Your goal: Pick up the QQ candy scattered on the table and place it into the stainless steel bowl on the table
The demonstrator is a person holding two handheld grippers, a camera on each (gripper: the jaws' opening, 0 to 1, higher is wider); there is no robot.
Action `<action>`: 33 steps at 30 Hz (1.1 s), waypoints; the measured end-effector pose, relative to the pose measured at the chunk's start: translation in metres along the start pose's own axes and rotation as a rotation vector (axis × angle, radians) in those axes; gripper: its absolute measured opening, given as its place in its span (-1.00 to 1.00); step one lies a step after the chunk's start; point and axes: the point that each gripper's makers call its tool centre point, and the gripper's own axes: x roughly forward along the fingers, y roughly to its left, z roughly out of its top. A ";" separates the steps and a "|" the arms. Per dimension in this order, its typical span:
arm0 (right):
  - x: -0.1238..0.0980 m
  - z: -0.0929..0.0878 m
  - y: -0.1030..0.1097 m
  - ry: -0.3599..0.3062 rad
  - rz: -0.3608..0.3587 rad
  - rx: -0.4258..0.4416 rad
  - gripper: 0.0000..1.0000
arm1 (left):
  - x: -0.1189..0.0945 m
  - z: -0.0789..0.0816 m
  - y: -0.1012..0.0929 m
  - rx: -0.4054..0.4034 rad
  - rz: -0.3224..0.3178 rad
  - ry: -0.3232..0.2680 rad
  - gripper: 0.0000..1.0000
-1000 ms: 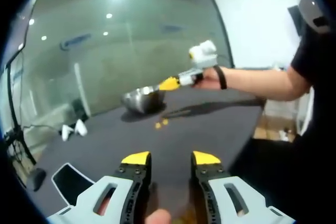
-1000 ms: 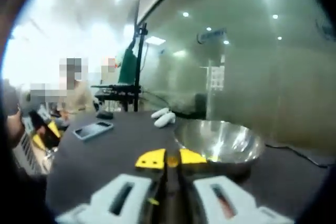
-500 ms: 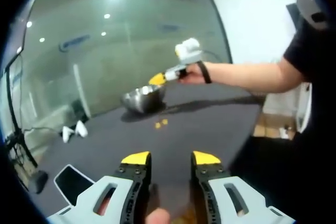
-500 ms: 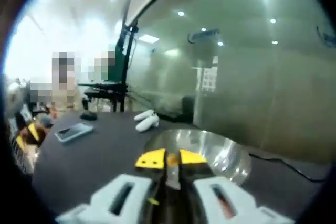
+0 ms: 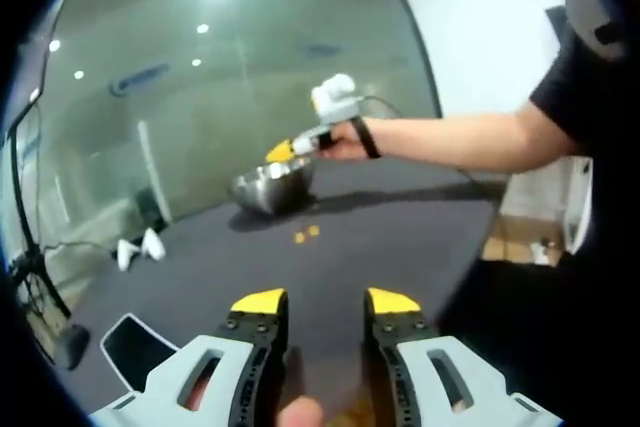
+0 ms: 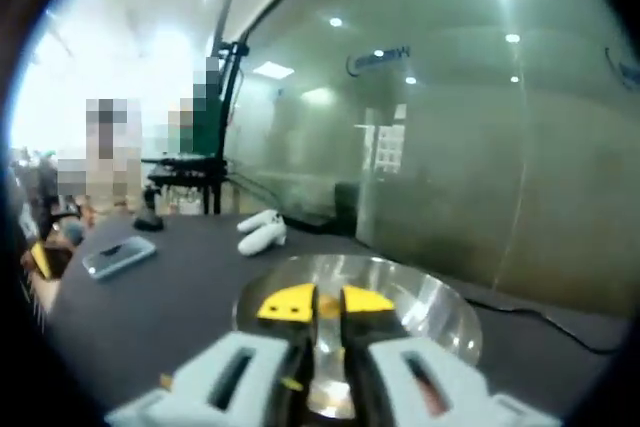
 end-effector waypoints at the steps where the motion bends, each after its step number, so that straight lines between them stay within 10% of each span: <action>1: 0.000 -0.001 -0.001 -0.001 0.002 0.003 -0.81 | 0.000 -0.001 0.000 -0.002 -0.002 0.001 -0.36; 7: -0.003 0.005 -0.003 -0.059 0.029 0.128 -0.63 | 0.001 -0.003 0.001 -0.002 -0.005 0.008 -0.36; 33: -0.040 0.002 0.022 -0.048 0.073 0.022 -0.64 | -0.001 -0.006 0.003 0.026 0.005 0.028 -0.36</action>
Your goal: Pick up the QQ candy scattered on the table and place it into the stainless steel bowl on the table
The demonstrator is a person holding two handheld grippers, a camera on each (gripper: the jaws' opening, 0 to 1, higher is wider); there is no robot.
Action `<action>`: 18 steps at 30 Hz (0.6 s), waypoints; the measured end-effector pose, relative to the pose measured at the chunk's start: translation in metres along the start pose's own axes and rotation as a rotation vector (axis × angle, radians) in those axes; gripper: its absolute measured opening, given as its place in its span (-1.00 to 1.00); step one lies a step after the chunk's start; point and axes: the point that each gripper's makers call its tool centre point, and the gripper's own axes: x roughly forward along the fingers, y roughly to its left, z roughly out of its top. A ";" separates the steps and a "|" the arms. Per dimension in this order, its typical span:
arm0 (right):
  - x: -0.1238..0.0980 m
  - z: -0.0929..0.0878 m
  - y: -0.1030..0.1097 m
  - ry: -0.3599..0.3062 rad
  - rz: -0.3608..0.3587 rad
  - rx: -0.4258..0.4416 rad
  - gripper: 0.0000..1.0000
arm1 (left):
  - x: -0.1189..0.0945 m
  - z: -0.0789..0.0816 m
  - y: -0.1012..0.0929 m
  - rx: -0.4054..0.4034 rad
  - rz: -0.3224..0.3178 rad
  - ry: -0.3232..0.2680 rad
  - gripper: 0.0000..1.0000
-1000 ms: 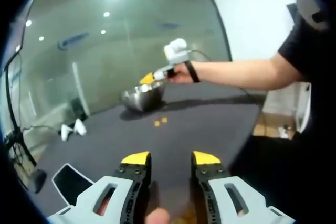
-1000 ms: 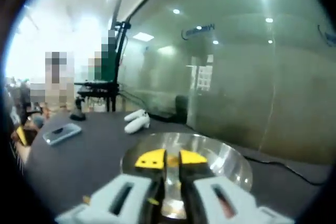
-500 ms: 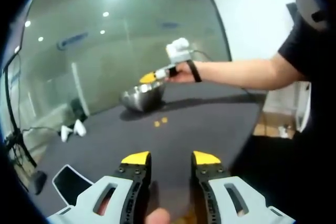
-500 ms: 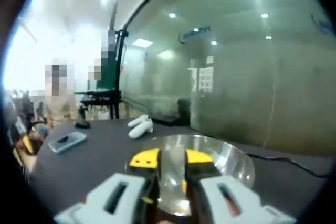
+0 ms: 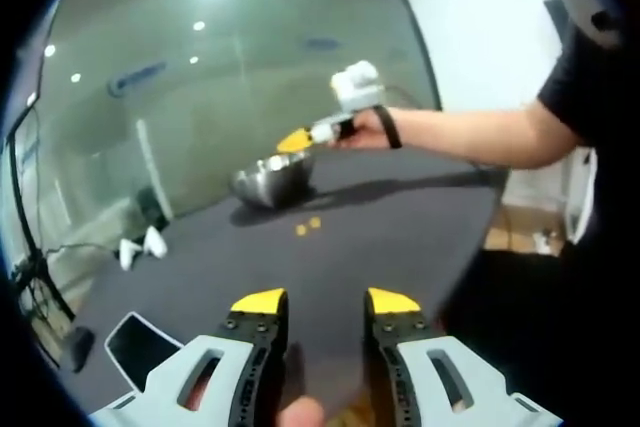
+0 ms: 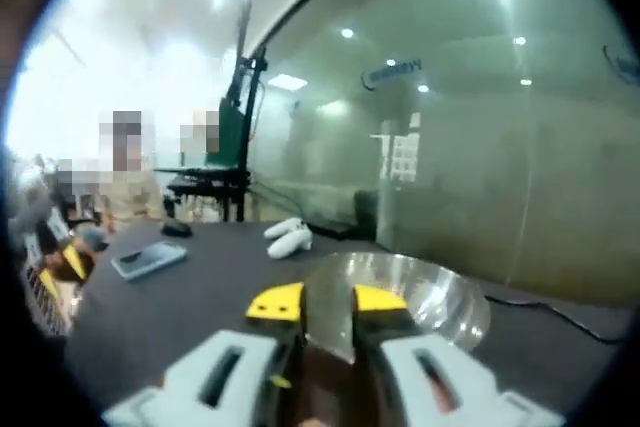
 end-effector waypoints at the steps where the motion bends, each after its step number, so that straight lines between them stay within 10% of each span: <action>1: -0.007 -0.001 0.006 -0.003 0.005 0.003 -0.63 | -0.001 0.000 0.000 -0.005 0.000 -0.003 -0.36; 18: -0.084 -0.049 0.066 0.063 0.105 -0.043 -0.58 | -0.003 -0.003 -0.003 -0.018 -0.016 0.008 -0.35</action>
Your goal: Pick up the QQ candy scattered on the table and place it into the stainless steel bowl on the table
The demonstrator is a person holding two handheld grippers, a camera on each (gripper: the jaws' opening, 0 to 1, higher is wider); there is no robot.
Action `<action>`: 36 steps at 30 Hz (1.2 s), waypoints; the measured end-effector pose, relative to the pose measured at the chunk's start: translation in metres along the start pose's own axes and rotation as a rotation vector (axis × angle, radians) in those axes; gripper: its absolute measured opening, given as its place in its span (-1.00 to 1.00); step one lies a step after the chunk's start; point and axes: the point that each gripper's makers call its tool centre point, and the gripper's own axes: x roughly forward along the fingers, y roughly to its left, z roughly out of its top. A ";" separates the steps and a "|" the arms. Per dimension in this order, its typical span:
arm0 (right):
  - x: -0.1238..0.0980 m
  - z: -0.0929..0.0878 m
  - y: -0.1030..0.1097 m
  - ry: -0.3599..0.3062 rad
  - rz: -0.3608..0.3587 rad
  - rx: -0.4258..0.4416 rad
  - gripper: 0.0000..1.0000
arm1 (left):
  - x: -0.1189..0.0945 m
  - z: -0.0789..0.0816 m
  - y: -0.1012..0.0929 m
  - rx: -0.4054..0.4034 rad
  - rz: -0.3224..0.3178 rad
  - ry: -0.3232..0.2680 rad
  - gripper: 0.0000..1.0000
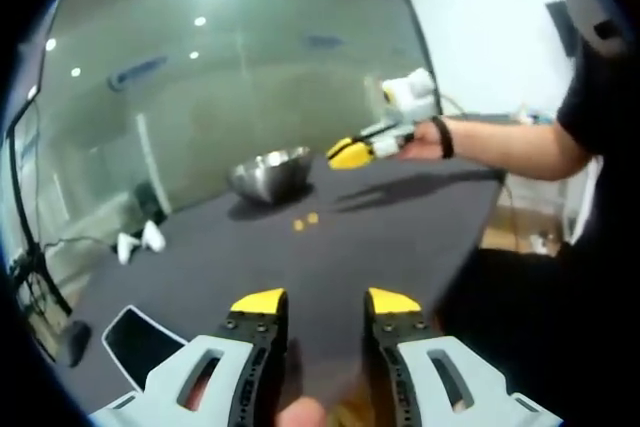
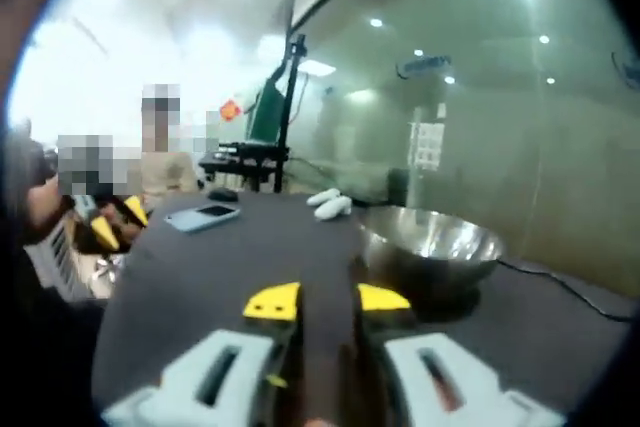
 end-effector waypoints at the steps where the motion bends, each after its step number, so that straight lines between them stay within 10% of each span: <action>1: -0.003 -0.003 0.001 0.004 -0.001 0.007 -0.58 | 0.000 0.000 -0.001 0.001 -0.002 -0.002 -0.35; 15: -0.026 -0.029 0.009 0.020 0.009 0.045 -0.59 | 0.003 0.000 -0.004 0.010 -0.013 0.003 -0.35; 36: 0.011 -0.038 0.027 0.065 0.090 0.039 -0.57 | 0.005 0.000 -0.003 0.009 -0.013 -0.004 -0.35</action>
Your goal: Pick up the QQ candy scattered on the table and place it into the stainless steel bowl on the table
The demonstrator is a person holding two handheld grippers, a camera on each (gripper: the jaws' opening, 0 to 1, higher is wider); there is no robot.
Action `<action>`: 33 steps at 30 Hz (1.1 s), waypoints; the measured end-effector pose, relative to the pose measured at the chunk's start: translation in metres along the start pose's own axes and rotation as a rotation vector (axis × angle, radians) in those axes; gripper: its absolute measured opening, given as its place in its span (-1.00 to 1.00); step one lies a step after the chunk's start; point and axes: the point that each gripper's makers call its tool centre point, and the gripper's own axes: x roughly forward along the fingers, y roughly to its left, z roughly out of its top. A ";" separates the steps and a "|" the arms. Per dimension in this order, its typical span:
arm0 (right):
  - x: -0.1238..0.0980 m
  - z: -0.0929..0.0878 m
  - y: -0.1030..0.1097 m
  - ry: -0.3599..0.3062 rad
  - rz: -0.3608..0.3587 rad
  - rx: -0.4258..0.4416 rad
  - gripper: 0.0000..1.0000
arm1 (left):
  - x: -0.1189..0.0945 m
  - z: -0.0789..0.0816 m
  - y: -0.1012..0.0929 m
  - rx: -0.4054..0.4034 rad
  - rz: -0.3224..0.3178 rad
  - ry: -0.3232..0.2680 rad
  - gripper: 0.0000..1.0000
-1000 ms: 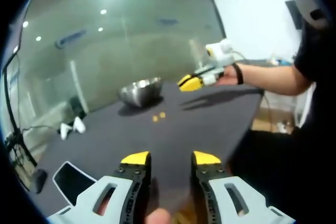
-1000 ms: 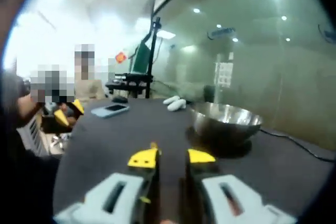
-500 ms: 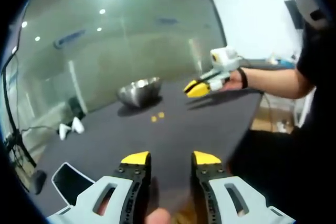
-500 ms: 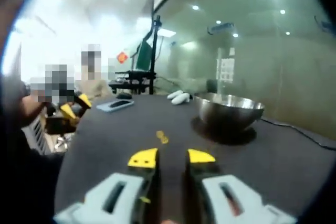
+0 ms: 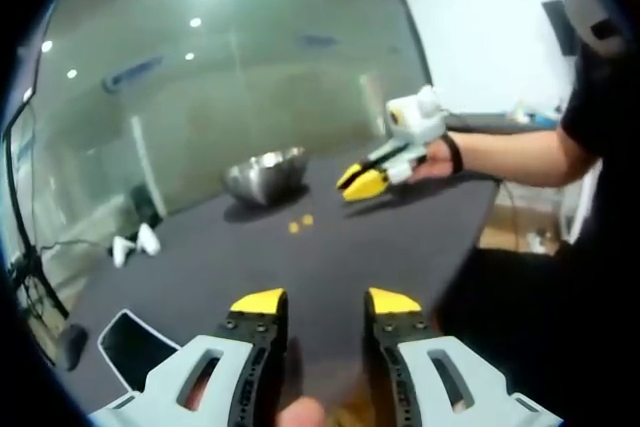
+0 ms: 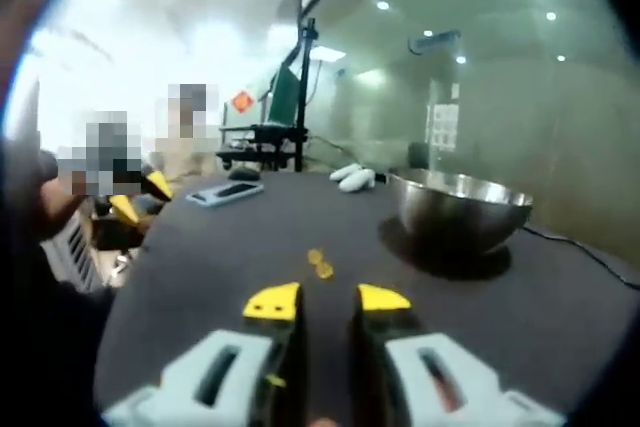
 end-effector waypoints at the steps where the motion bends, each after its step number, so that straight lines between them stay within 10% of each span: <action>1: 0.002 -0.001 0.000 0.006 0.004 0.007 -0.57 | 0.000 0.001 0.000 -0.001 0.000 -0.003 -0.35; 33: 0.074 -0.010 0.012 0.111 0.133 -0.012 -0.71 | -0.002 -0.003 0.001 -0.034 0.003 -0.020 -0.35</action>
